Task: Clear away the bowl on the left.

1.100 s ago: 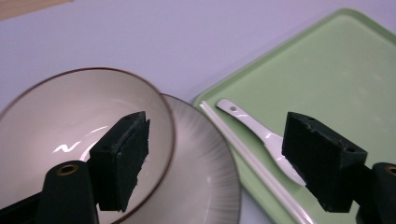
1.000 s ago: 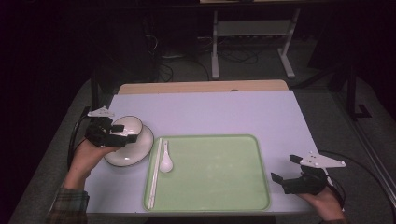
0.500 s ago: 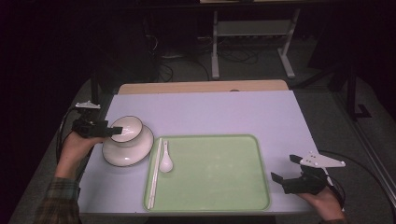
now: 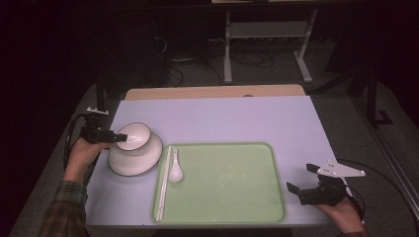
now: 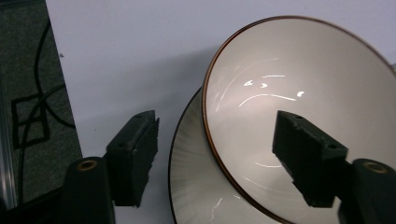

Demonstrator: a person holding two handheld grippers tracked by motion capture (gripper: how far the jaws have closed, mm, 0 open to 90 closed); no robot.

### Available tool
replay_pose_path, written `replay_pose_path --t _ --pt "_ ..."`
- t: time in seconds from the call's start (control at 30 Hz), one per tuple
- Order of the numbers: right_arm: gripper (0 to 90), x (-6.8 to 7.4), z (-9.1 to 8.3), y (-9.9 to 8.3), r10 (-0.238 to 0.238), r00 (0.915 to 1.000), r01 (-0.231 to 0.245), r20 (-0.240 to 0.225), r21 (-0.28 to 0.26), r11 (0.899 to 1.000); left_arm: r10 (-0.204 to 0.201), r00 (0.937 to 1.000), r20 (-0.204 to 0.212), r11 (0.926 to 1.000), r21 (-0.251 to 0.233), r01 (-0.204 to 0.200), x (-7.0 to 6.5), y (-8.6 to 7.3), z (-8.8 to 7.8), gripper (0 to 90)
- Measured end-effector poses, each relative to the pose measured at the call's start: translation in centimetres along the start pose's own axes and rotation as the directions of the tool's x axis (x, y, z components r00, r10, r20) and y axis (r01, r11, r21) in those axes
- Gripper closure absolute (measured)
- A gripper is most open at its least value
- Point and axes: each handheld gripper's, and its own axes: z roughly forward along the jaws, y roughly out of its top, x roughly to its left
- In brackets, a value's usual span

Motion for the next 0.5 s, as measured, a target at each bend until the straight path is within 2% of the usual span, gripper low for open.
replay_pose_path --t 0.3,0.5 --pt "0.0 0.0 0.0 0.0 0.0 1.0 0.0 0.0 -0.001 1.0 0.001 0.9998 0.021 0.9997 0.026 -0.001 0.0 0.0 1.3 49.5" --pt "0.0 0.0 0.0 0.0 -0.001 1.0 0.001 0.0 0.002 1.0 -0.014 0.9994 0.031 0.9994 0.032 0.013 0.1 -0.1 1.6 64.4"
